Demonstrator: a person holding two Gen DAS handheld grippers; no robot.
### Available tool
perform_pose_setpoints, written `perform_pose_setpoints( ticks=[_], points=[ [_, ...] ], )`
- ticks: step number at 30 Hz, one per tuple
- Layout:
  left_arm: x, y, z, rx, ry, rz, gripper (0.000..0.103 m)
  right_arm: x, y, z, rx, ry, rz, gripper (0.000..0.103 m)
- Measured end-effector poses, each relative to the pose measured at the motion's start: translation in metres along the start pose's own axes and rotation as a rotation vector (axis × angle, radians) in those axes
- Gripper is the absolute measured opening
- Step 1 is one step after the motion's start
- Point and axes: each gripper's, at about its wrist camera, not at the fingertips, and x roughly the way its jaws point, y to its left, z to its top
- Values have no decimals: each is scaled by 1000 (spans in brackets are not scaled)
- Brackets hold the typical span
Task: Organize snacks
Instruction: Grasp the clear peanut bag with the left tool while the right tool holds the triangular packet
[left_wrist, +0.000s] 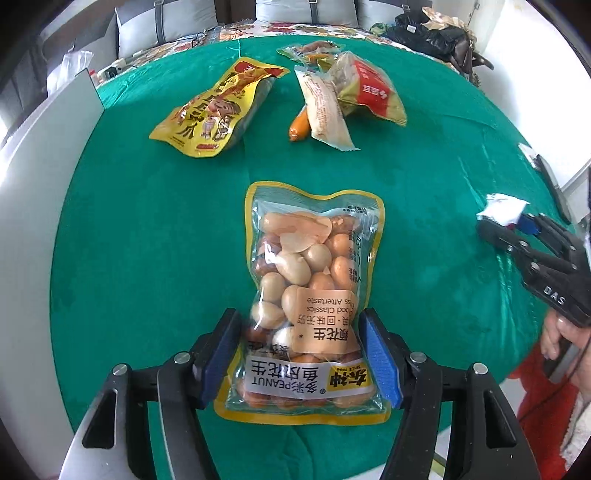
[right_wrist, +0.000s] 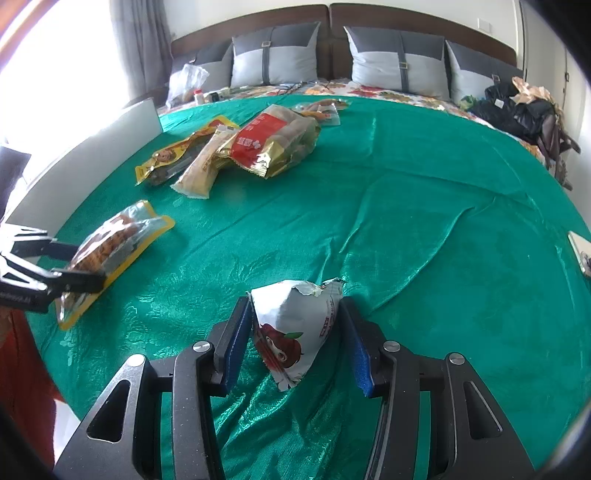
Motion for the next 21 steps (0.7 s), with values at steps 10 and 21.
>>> perform_pose_setpoints(
  ticks=[10,21],
  points=[
    [16,-15,13,104,-15,107,90,-3,-5,-3,27,-3,29,74],
    [12,-11,12,56,-23,82,56,-3,3,-5,-13,11,1,77]
  ],
)
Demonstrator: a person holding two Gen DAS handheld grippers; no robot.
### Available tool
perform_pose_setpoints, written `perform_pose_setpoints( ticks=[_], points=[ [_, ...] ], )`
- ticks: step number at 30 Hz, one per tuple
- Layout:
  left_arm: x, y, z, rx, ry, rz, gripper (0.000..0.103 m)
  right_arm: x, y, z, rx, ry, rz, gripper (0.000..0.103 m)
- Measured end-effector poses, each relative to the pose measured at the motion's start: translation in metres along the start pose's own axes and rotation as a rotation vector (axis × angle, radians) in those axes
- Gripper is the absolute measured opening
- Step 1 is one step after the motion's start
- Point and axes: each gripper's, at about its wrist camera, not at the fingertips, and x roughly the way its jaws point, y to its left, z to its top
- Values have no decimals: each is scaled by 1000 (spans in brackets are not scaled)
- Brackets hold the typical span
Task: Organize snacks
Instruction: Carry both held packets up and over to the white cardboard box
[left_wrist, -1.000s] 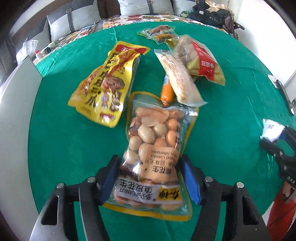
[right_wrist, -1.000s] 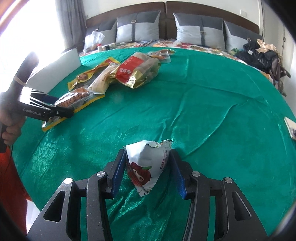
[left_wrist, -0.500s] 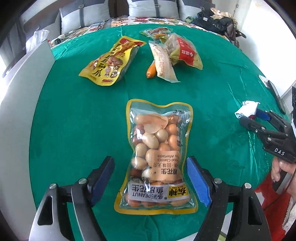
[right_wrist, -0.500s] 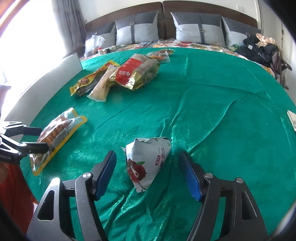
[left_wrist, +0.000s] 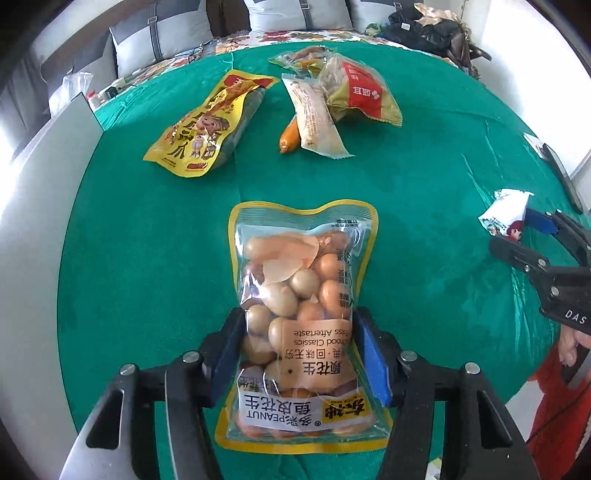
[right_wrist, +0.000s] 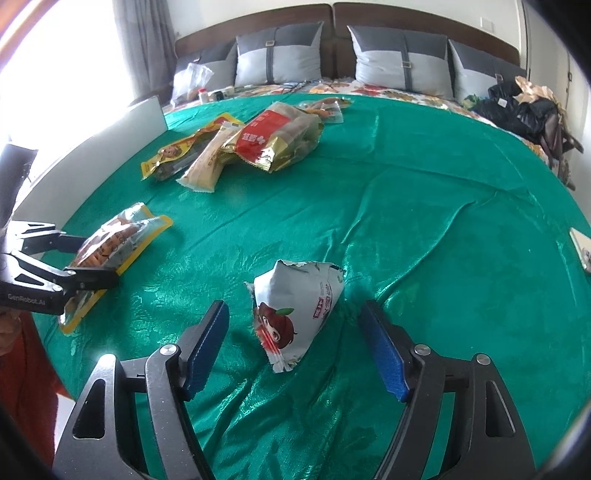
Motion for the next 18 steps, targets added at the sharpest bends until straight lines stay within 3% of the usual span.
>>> perform_pose_setpoints(
  ticks=[6,7,8,12,18],
  points=[
    [-9,-2,-13,-59,-21,-5,54,4,2,13,-2,12,-36,75],
    [-10,-1,-16,-69,-23,-9,54,7,2,14,-1,23,-33,70],
    [-11,-1,-17,-77,-24,-15,54,10,3,15,-5,36,-43,50],
    [-17,5,-21,-96,-44,-35,54,1,1,16,12,12,-31,45],
    [-40,18,-21,-166,-101,-102,54,-22,-30,14,242,-55,153,44]
  ],
)
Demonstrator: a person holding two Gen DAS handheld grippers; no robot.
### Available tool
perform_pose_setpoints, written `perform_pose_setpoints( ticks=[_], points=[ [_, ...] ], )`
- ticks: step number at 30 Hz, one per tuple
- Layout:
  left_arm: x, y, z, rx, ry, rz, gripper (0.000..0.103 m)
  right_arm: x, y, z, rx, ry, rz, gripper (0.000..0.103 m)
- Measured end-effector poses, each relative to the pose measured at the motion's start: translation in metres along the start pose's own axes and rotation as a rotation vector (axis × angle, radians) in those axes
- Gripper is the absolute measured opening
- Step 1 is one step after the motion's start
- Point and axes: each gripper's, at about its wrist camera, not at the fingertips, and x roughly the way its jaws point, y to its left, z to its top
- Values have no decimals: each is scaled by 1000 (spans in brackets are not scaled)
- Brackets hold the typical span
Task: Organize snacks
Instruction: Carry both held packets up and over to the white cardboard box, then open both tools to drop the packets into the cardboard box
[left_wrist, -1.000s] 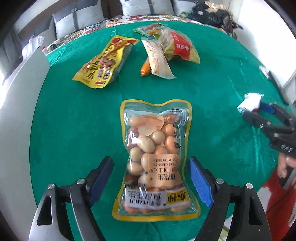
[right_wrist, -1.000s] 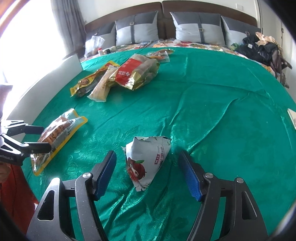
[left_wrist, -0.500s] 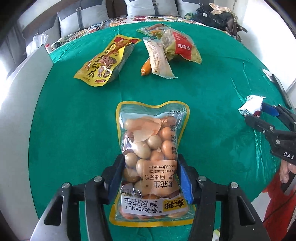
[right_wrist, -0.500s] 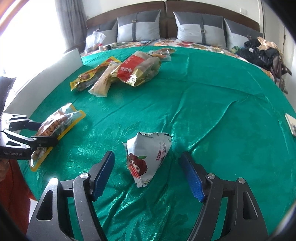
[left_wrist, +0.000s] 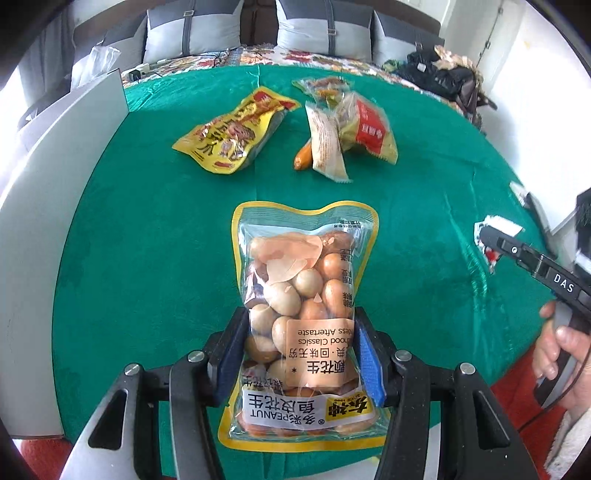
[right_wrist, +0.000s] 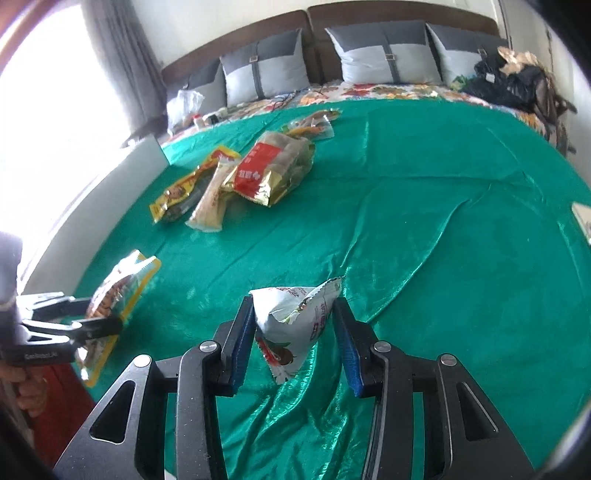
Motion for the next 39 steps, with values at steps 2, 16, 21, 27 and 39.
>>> perform_pose_setpoints(
  ticks=[2,16,21,27,39],
  points=[
    [-10,3,2,-18,-20,-21,54,-3,-15,0,103,-9,59,44],
    [-104,84,2,-174,-181,-88,54,-9,70,17,17,-1,205,44],
    [-149,123,5,-191,-255,-65,54,6,133,11,-100,58,260,44],
    [-187,193,13,-254,-314,56,54,10,212,29,-224,61,358,44],
    [-185,313,-16,-432,-260,250,54,39,378,79,-426,60,512,44]
  ],
)
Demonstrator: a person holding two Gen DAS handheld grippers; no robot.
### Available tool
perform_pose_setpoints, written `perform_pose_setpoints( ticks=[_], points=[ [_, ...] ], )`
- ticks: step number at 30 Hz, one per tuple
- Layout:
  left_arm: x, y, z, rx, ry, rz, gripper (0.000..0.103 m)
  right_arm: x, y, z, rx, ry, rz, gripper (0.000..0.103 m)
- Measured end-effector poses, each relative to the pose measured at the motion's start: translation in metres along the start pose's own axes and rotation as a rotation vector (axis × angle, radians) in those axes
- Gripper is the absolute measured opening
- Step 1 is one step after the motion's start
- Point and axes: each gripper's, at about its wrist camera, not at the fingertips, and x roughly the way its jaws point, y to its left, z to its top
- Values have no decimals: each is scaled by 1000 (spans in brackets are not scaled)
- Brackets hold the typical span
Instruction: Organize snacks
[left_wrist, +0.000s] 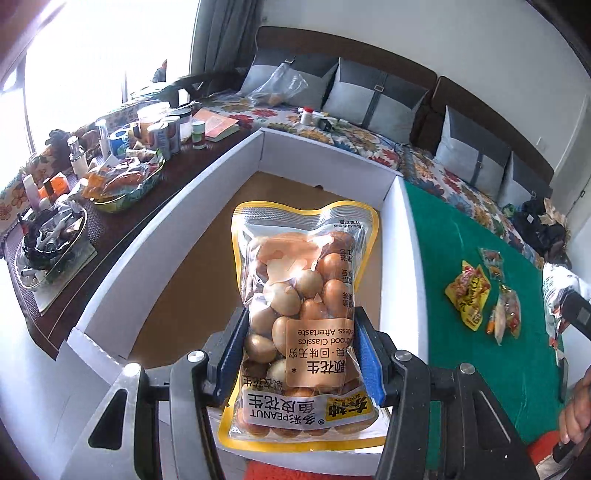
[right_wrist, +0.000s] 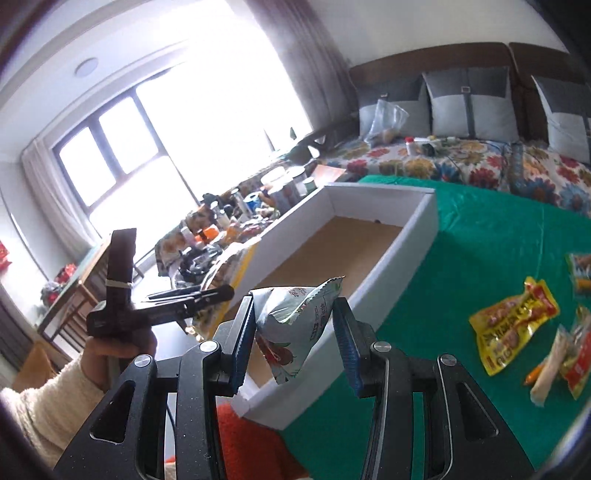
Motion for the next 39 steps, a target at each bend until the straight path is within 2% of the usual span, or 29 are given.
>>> perform_pose_setpoints(
  ticks=[2,4,5,7,8,9,11,15,19,22,25,27,29,33,36,39],
  points=[
    [8,7,-3,3,13,21,54,22,8,2,-9,25,5,44],
    [19,12,-6,21,25,67,60,46,13,2,-22,53,-9,45],
    [27,14,-6,35,32,115,63,61,15,1,-30,77,-36,49],
    [36,20,-5,54,49,203,86,79,12,-3,-24,155,-80,71],
    [37,23,-5,54,44,231,87,83,7,-7,-11,177,-91,76],
    [35,23,-7,46,32,241,87,80,2,-10,-1,176,-102,76],
    [28,19,-10,34,17,210,88,63,-11,-25,1,158,-129,76],
    [12,-21,-13,63,-26,143,90,25,-59,-61,6,152,-267,77],
    [-3,-89,-15,122,-51,-6,97,-25,-139,-125,41,202,-485,77],
    [-8,-151,-21,190,-53,-129,103,-79,-194,-171,109,207,-657,77],
    [9,-214,-36,260,3,-209,103,-131,-233,-207,206,179,-826,77],
    [33,-245,-54,292,57,-215,103,-159,-250,-224,266,141,-897,77],
    [67,-273,-78,304,113,-197,102,-180,-265,-236,306,122,-930,77],
    [121,-305,-113,314,191,-169,102,-195,-276,-227,312,99,-953,77],
    [139,-324,-129,361,184,-129,102,-198,-282,-218,280,72,-987,80],
    [149,-336,-135,408,159,-102,102,-197,-286,-223,253,83,-1009,80]
  ],
)
